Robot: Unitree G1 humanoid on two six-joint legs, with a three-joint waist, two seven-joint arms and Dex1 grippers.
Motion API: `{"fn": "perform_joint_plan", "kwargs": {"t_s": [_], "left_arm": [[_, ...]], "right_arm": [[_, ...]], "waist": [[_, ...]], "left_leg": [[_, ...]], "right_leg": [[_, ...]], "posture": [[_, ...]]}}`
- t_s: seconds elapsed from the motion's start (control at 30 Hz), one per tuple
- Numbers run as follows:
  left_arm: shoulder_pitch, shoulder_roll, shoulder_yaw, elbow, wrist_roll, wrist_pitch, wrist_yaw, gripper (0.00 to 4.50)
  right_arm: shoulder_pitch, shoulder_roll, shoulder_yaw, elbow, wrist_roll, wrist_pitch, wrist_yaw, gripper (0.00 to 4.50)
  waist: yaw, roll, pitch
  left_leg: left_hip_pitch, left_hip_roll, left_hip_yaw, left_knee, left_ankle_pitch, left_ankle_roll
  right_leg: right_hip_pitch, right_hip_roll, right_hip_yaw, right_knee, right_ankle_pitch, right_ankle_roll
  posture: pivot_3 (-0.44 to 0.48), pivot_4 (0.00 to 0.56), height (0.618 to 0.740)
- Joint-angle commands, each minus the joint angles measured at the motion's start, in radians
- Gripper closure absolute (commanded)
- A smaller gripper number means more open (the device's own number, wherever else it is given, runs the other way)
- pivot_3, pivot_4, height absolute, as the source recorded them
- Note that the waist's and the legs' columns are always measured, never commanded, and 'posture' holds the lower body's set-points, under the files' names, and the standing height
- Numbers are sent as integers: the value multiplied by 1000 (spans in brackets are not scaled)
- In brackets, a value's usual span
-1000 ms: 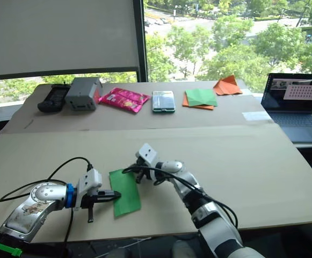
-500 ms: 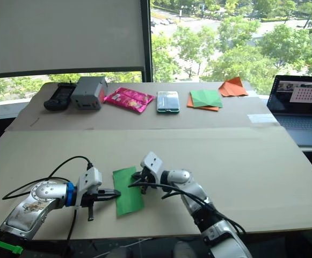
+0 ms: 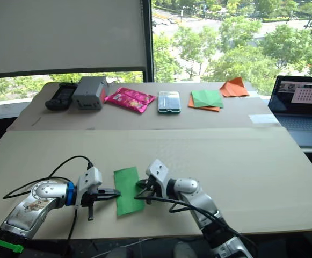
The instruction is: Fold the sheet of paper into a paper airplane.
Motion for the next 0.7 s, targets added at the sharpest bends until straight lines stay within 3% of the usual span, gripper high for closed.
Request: {"fn": "perform_joint_plan", "kwargs": {"t_s": [0.03, 0.7], "left_arm": [[-1, 8, -12, 14, 24, 4, -1, 4500], [-27, -1, -22, 36, 31, 6, 11, 4500]], "right_arm": [[82, -45, 45, 5, 1, 97, 20, 4473], [156, -150, 130, -131, 22, 155, 50, 4473]], "waist": [[1, 0, 0], [11, -2, -3]], "left_leg": [[0, 0, 0, 0, 0, 0], [0, 0, 1, 0, -3, -6]], "right_leg": [[0, 0, 0, 0, 0, 0], [-1, 0, 0, -1, -1, -1]], "posture": [[0, 150, 740], [0, 150, 740]]}}
